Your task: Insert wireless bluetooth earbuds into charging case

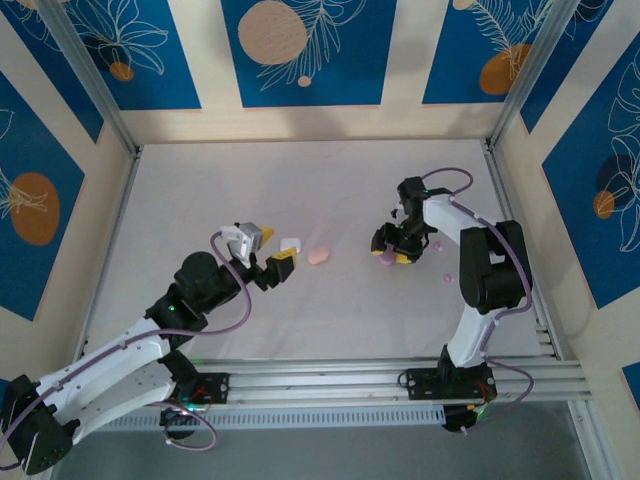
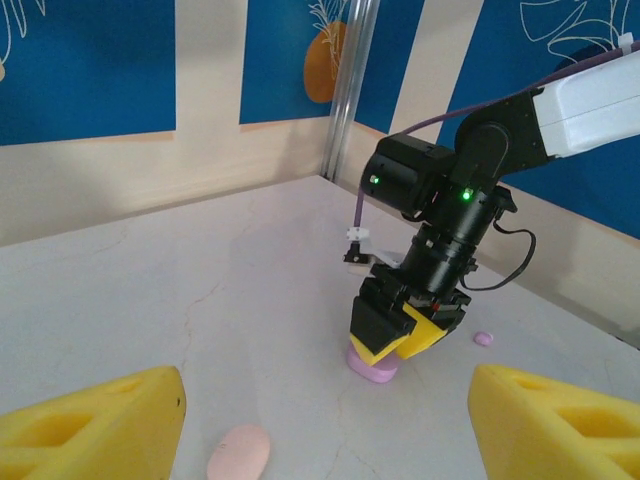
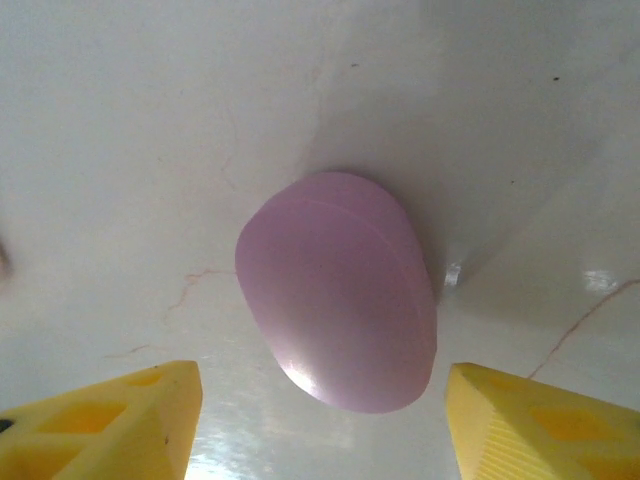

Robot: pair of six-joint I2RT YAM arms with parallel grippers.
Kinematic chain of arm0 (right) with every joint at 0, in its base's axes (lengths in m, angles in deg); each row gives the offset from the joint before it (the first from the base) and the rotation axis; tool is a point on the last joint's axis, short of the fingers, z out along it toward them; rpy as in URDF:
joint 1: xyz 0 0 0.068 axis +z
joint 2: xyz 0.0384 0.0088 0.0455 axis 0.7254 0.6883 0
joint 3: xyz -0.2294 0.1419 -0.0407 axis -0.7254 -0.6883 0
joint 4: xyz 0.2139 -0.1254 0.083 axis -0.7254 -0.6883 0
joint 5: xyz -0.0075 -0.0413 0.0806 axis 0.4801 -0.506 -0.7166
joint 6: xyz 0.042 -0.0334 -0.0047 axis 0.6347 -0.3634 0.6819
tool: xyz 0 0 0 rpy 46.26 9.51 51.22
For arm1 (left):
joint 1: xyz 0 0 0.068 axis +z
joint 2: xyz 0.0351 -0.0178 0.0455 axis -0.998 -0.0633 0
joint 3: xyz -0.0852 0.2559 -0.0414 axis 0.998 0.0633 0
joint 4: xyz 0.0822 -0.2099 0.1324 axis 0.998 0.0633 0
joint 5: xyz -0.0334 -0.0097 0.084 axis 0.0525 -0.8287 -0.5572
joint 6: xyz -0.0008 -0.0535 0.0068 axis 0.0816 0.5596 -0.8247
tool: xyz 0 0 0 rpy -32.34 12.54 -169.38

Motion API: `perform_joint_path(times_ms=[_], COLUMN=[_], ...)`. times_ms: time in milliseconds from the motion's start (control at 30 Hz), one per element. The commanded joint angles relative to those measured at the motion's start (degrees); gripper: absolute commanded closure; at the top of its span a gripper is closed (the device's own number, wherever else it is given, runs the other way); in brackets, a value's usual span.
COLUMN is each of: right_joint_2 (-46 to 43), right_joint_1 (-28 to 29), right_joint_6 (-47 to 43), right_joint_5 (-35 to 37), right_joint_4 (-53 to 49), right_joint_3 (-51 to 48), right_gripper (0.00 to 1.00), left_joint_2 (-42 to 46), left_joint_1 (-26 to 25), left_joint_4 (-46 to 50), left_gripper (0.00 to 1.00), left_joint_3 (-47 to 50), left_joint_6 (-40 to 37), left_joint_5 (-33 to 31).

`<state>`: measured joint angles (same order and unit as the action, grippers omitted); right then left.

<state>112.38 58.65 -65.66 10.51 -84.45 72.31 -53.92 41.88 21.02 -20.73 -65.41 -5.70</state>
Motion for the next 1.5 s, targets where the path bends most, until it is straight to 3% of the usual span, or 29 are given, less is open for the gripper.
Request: perform_joint_path(times_ms=[0, 267, 533, 700, 733, 900, 1033, 1133, 1267, 1467], right_joint_2=[1.3, 5.0, 3.5, -5.7, -9.2, -28.0, -39.1, -43.6, -44.6, -44.4], right_joint_1=[3.0, 5.6, 6.9, 9.2, 9.8, 16.0, 20.1, 22.9, 25.5, 28.2], right_joint_6=[-2.2, -5.3, -7.2, -8.1, -9.4, -20.0, -30.0, -35.5, -40.1, -42.9], right_joint_5=[10.9, 16.6, 15.6, 14.0, 11.4, 4.7, -2.4, -3.4, -3.7, -1.1], right_joint_4=[-1.6, -1.7, 0.3, 4.8, 6.6, 21.6, 33.2, 37.2, 35.4, 36.1], right_joint_3=[2.2, 4.2, 3.2, 0.0, -1.0, -9.5, -16.8, -19.8, -18.7, -18.4], right_gripper=[0.33, 0.38, 0.58, 0.63, 0.68, 0.68, 0.68, 0.68, 0.68, 0.68], left_joint_2=[0.1, 1.1, 0.9, 0.2, 0.0, -2.1, -5.2, -7.5, -11.2, -16.5], left_joint_1=[-0.4, -0.4, -0.4, -0.4, -0.4, 0.7, 1.8, 1.8, 1.8, 1.2], left_joint_4=[-2.0, -1.0, -1.1, 0.5, 1.6, 10.5, 10.0, 5.8, 1.6, 2.8], left_gripper=[0.26, 0.26, 0.26, 0.27, 0.27, 0.32, 0.31, 0.29, 0.28, 0.28], left_joint_3=[0.5, 0.6, 0.9, -0.3, -0.8, -7.1, -11.4, -13.1, -14.6, -18.2], left_joint_6=[0.5, 0.3, 0.4, 1.8, 2.8, 11.5, 16.6, 17.8, 19.0, 20.3], left_joint_5=[0.9, 0.4, 0.1, -1.0, -2.0, -5.6, 0.5, 5.9, 12.6, 17.6])
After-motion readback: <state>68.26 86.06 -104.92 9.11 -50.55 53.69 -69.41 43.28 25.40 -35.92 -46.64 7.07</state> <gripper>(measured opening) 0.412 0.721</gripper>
